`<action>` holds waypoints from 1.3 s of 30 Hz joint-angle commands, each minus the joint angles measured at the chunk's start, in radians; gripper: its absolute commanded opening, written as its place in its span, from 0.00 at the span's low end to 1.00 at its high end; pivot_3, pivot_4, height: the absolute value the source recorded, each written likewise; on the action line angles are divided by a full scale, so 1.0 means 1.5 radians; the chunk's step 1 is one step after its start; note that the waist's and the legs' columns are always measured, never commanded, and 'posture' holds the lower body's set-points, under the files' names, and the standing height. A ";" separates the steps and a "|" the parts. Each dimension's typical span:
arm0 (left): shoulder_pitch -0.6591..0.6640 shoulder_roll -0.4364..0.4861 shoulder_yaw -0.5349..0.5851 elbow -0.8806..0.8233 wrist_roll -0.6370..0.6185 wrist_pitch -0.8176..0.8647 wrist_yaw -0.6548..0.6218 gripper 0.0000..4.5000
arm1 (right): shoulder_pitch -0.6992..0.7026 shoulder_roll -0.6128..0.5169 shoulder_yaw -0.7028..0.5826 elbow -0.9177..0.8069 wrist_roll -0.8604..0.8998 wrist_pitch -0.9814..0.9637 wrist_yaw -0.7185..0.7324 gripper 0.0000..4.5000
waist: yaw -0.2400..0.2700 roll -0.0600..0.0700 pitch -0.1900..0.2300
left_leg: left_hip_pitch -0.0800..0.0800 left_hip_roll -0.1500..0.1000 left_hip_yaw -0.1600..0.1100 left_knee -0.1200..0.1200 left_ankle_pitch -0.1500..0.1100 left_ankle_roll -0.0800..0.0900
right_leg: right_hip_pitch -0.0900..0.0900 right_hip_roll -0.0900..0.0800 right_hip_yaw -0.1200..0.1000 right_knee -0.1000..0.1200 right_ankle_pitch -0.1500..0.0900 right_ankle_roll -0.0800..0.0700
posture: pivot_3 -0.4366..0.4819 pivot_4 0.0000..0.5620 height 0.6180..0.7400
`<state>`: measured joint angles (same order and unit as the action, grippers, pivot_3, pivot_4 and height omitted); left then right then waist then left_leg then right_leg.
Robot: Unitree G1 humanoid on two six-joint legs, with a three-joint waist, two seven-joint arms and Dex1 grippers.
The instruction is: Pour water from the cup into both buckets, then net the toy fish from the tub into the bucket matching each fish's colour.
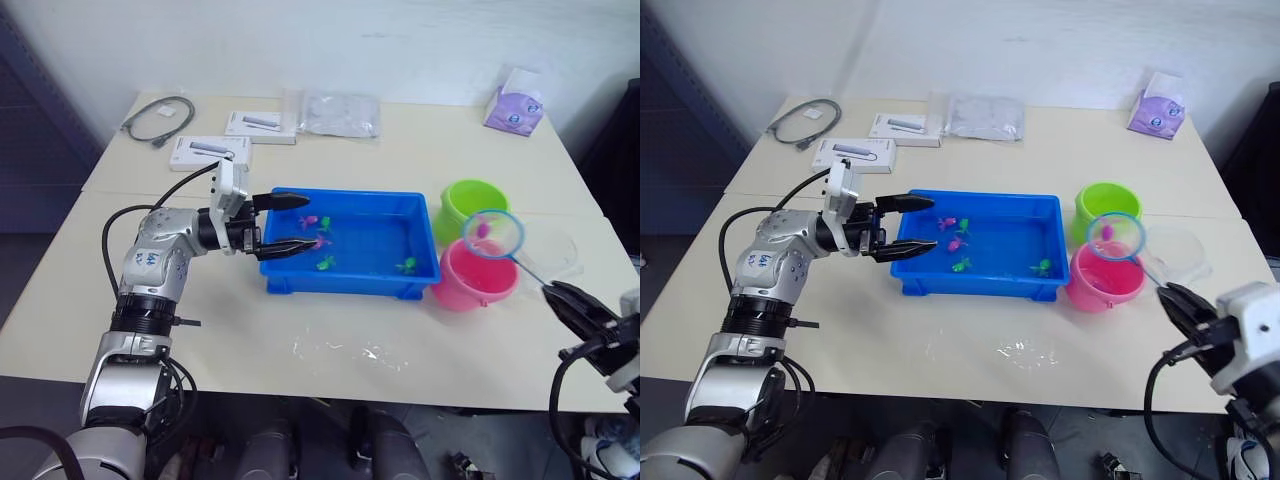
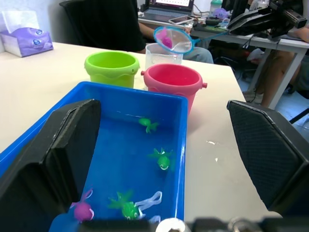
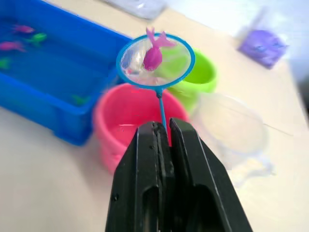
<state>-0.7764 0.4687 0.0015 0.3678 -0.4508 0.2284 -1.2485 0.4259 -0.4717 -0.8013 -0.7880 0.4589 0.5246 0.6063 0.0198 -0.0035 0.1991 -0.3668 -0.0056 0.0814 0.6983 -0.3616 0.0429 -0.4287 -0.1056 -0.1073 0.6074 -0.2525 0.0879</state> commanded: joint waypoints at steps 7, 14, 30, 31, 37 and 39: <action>0.028 0.001 0.011 -0.077 -0.018 0.033 0.011 1.00 | 0.045 0.019 0.062 0.191 -0.259 -0.426 -0.041 0.00 | -0.003 0.000 0.000 | 0.001 0.000 0.001 0.000 0.000 0.000 | 0.000 0.000 0.003 0.001 0.000 0.000 | 0.48 0.27 1.00; 0.050 0.000 -0.003 -0.116 -0.014 0.051 0.010 1.00 | 0.026 -0.012 0.114 0.254 -0.399 -0.575 -0.097 0.00 | -0.004 0.000 0.000 | 0.001 0.000 0.000 0.000 0.000 0.000 | 0.000 0.000 0.004 0.002 0.000 0.000 | 0.48 0.27 1.00; 0.089 -0.008 -0.023 -0.166 -0.004 0.042 0.021 1.00 | 0.075 -0.158 0.053 0.336 -0.851 -0.817 -0.407 0.00 | 0.000 0.001 0.000 | 0.001 0.000 0.001 0.001 0.001 -0.001 | 0.000 -0.001 0.004 0.001 0.000 0.000 | 0.48 0.27 1.00; 0.091 -0.009 -0.022 -0.168 -0.002 0.038 0.026 1.00 | 0.076 -0.166 0.054 0.342 -0.866 -0.826 -0.428 0.00 | 0.000 0.001 0.000 | 0.001 0.000 0.001 0.001 0.001 -0.001 | 0.000 -0.001 0.004 0.001 0.000 0.000 | 0.48 0.27 1.00; 0.095 -0.006 -0.015 -0.163 0.003 0.029 0.039 1.00 | 0.057 -0.205 0.057 0.392 -0.783 -0.841 -0.437 0.00 | -0.001 0.001 0.000 | 0.002 0.001 0.001 0.001 0.001 -0.002 | 0.001 0.000 0.005 0.000 0.000 -0.001 | 0.48 0.27 1.00; 0.101 0.008 0.004 -0.157 0.000 0.030 0.047 1.00 | 0.042 -0.209 0.081 0.378 -0.652 -0.815 -0.381 0.00 | -0.004 0.001 0.000 | 0.003 0.001 0.001 0.001 0.001 -0.002 | 0.001 0.000 0.006 0.000 0.000 -0.001 | 0.48 0.27 1.00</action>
<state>-0.6311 0.4571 -0.0273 0.1594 -0.4451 0.2842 -1.1894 0.5018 -0.7765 -0.6805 -0.1912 -0.6925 -0.7288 -0.0142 0.0142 -0.0026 0.1986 -0.3615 -0.0046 0.0837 0.6988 -0.3601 0.0402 -0.4267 -0.1053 -0.0982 0.6072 -0.2530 0.0870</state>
